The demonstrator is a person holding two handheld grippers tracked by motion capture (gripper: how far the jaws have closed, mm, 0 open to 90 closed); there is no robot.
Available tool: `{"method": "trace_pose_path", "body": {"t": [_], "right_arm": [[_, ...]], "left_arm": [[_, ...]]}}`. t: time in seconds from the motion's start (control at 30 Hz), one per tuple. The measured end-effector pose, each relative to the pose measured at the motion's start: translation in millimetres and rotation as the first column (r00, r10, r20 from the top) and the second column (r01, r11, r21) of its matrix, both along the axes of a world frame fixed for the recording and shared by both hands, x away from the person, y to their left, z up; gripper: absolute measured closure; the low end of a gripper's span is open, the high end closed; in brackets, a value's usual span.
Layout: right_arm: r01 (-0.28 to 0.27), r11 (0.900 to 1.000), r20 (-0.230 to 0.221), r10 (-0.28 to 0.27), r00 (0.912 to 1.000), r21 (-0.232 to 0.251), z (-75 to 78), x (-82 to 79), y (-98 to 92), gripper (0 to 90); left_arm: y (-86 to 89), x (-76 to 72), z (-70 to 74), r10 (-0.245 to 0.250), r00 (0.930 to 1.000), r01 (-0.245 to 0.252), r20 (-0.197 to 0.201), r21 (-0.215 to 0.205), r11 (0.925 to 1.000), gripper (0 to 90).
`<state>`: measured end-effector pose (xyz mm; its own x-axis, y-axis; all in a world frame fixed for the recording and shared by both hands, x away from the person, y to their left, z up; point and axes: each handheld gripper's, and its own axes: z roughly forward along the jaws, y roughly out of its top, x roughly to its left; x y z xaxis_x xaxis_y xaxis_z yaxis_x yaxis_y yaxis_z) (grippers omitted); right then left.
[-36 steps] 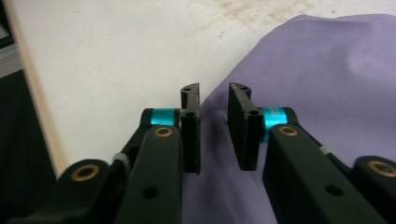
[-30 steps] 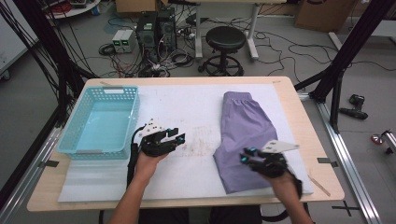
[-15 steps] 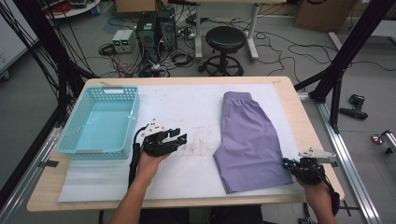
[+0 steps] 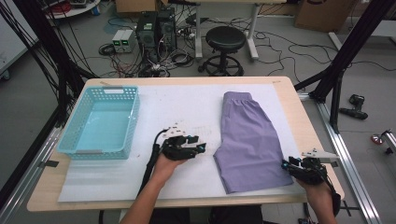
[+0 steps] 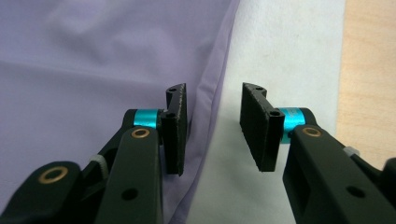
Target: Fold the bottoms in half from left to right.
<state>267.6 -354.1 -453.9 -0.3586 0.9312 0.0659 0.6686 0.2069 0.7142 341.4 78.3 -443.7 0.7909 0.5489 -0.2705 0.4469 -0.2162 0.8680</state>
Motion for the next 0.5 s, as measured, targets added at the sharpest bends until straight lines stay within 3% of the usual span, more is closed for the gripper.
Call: {"method": "trace_pose_path", "body": {"t": [0.07,0.17,0.23,0.3,0.33,0.37,0.43,0.5], "right_arm": [[0.0,1.0,-0.001,0.0,1.0,-0.014,0.6,-0.2,0.9,66.6],[0.001,1.0,-0.008,-0.001,1.0,-0.029,1.7,-1.8,3.2,79.7],[-0.017,0.999,-0.011,0.017,0.9998,-0.039,2.4,-2.8,7.6,87.9],[-0.018,0.999,-0.015,0.017,0.9997,-0.051,3.3,-3.2,9.8,88.7],[-0.014,0.999,-0.022,0.014,0.9997,-0.032,3.1,-3.2,8.3,88.9],[-0.009,1.0,-0.025,0.009,0.9996,-0.01,2.7,-3.7,6.8,89.0],[-0.009,1.0,-0.03,0.01,0.9995,0.008,2.5,-5.3,5.4,89.2],[-0.014,1.0,-0.042,0.015,0.999,0.019,3.1,-7.6,5.4,89.3]], "left_arm": [[-13.4,1.3,-2.5,-0.021,0.9997,0.021,-0.01,0.009,0.9997,47.6],[-32.5,4.2,-8.6,-0.041,0.9983,0.043,-0.043,0.051,0.9978,46.9],[-43.8,4.9,-12.8,-0.056,0.9957,0.062,-0.074,0.092,0.9939,47.9],[-53.9,5.0,-16.6,-0.071,0.9928,0.084,-0.096,0.145,0.9858,50.5],[-57.5,4.6,-16.4,-0.06,0.9942,0.075,-0.089,0.181,0.9805,55.7],[-58.3,4.9,-15.7,-0.041,0.9938,0.06,-0.103,0.179,0.982,61.8],[-58.2,4.4,-15.3,-0.036,0.9934,0.058,-0.109,0.2,0.9781,81.5],[-57.4,2.1,-13.9,-0.045,0.9918,0.07,-0.12,0.208,0.9756,85.3]]}}
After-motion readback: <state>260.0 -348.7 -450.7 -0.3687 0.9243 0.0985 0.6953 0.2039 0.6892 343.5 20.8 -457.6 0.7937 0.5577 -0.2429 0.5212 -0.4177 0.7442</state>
